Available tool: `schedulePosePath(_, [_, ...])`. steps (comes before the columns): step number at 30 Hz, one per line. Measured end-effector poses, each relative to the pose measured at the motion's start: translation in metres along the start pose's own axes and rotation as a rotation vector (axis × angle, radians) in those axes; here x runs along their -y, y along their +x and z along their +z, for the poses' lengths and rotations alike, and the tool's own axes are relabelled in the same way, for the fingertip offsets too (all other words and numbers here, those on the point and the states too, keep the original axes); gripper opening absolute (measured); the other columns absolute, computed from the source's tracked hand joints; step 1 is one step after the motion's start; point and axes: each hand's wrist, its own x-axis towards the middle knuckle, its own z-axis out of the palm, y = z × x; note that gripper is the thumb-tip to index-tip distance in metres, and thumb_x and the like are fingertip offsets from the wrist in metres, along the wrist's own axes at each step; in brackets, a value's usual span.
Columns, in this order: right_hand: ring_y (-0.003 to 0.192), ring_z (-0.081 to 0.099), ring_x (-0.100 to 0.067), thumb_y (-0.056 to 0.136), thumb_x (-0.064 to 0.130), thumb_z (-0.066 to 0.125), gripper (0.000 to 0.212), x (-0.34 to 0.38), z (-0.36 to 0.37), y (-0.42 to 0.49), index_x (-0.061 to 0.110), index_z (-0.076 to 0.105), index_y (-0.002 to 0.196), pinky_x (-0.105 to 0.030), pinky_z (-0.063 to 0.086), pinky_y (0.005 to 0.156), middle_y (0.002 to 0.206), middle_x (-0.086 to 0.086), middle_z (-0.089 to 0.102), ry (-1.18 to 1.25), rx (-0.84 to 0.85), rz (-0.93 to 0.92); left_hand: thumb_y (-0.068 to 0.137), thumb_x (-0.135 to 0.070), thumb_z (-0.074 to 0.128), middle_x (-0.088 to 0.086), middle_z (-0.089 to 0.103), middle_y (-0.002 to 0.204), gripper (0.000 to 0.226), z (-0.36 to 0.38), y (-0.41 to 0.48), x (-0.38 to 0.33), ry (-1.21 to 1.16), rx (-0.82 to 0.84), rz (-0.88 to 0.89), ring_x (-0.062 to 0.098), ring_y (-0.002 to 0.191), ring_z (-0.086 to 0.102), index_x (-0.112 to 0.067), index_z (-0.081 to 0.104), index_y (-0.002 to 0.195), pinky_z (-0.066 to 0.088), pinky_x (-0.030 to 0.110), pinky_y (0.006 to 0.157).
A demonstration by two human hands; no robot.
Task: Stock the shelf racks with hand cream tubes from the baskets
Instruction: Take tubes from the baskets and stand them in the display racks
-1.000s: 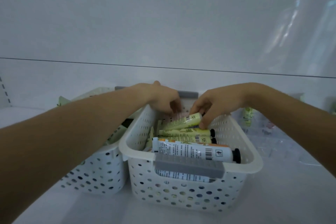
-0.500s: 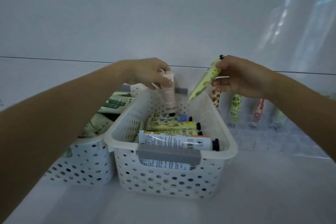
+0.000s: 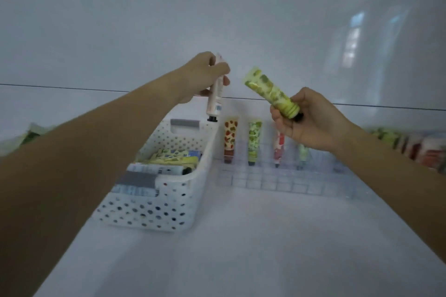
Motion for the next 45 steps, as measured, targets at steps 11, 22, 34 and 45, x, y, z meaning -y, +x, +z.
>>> schedulePosePath(11, [0.052,0.046,-0.008,0.09,0.031,0.055,0.016,0.036,-0.111,-0.073,0.017,0.062,0.093,-0.019,0.042,0.047,0.073,0.001,0.064,-0.157,-0.315,-0.259,0.091,-0.002,0.044,0.005,0.055,0.082,0.016,0.167,-0.029,-0.041,-0.623,-0.096,-0.082,0.016,0.064,0.058,-0.016,0.049,0.084,0.052,0.027,0.061])
schedulePosePath(22, [0.073,0.063,-0.002,0.09,0.019,0.059,0.029,0.029,-0.173,-0.1,0.018,0.044,0.115,-0.014,0.053,0.057,0.09,0.005,0.063,-0.605,-0.535,-0.631,0.093,-0.004,0.05,0.014,0.057,0.125,0.039,0.264,-0.051,-0.008,-0.592,-0.132,-0.102,0.006,0.075,0.061,-0.018,0.05,0.13,0.047,0.014,0.052])
schedulePosePath(34, [0.095,0.056,-0.02,0.093,0.013,0.054,0.038,0.006,-0.189,-0.09,0.005,0.041,0.127,-0.03,0.045,0.083,0.107,-0.007,0.058,-1.165,-0.715,-0.626,0.089,0.006,0.049,0.01,0.053,0.128,0.05,0.273,-0.058,0.004,-0.601,-0.02,-0.167,0.024,0.111,0.057,-0.017,0.046,0.134,0.052,0.034,0.084])
schedulePosePath(45, [0.091,0.058,-0.035,0.094,0.014,0.049,0.058,-0.006,-0.194,-0.078,0.004,0.017,0.141,-0.037,0.045,0.067,0.124,-0.023,0.05,-1.604,-0.746,-0.436,0.089,0.003,0.051,0.014,0.057,0.121,0.044,0.284,-0.053,0.013,-0.623,-0.007,-0.173,0.026,0.106,0.058,-0.021,0.051,0.125,0.052,0.042,0.087])
